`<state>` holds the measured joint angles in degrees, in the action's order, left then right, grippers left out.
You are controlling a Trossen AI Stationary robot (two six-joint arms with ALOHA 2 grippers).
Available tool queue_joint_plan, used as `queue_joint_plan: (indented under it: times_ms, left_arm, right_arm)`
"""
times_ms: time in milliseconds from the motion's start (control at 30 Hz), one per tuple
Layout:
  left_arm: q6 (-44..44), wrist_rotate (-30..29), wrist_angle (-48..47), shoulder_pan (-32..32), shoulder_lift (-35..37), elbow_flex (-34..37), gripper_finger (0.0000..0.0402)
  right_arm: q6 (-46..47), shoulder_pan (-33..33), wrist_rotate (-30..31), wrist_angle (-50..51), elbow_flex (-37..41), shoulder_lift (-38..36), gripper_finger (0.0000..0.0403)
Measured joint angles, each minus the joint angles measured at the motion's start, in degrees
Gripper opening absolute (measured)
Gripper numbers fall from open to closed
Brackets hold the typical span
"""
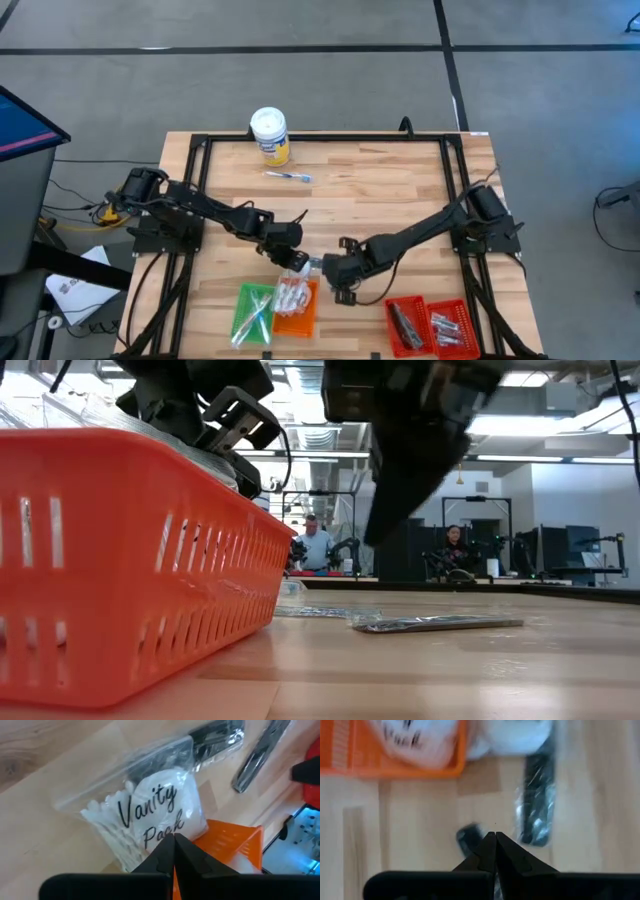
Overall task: Pick & Place Travel size toiletries
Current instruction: Move the white vanity pack and black combs to the middle of the table
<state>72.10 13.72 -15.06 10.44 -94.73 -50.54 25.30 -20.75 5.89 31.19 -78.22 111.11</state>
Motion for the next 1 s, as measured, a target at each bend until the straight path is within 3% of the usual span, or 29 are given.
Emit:
queue_joint_plan:
  times_ms: [300, 1000]
  left_arm:
    - [-0.66, 0.01, -0.12, -2.11, -0.03, 0.04, 0.0]
    - [-1.16, -0.15, 0.53, -3.54, 0.04, 3.01, 0.0]
  right_arm:
    - [-0.42, 3.35, -1.49, -0.17, 0.13, -0.16, 0.0]
    - [-1.15, 4.39, -3.76, -1.66, 0.74, 3.58, 0.0]
